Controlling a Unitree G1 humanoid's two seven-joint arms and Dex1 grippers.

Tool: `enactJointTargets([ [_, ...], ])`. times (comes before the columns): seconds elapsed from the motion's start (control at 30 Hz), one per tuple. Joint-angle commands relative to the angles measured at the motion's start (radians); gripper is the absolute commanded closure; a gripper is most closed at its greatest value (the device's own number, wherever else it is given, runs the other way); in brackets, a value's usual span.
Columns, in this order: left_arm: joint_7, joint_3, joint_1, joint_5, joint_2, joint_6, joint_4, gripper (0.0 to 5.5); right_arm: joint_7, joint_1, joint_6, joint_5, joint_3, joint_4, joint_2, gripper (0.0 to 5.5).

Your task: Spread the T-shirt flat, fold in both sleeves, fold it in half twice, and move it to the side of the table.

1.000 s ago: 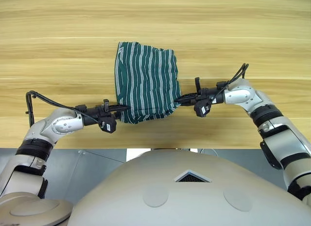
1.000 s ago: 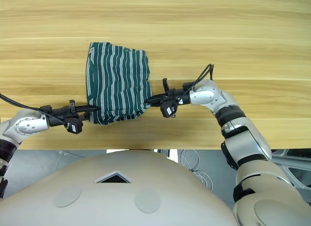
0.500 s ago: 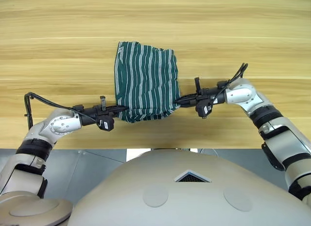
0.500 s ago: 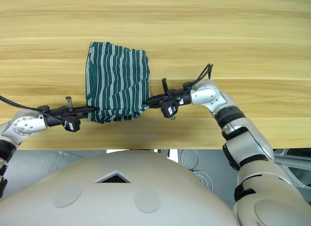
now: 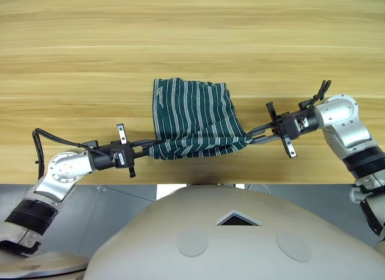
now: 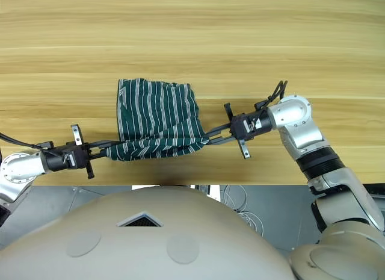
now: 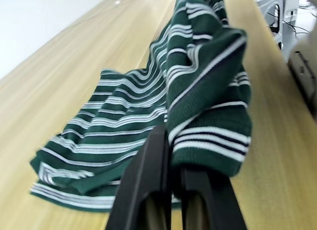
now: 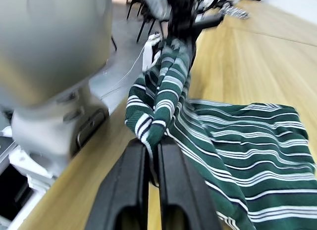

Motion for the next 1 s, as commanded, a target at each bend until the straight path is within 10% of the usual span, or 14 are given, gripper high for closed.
enactJointTargets([
  [0.03,-0.048,0.022,-0.086,-0.038,-0.075,0.120,0.023,5.50,0.030,-0.099,0.139,0.005,-0.058,0.049,0.072,5.40],
  [0.8,-0.180,0.187,-0.426,0.008,-0.415,0.409,0.458,5.50,-0.066,-0.569,0.231,-0.396,-0.241,0.952,0.442,5.40],
  [1.0,-0.204,0.262,-0.469,-0.033,-0.463,0.510,0.494,4.53,-0.030,-0.563,0.188,-0.464,-0.268,1.010,0.448,4.56],
])
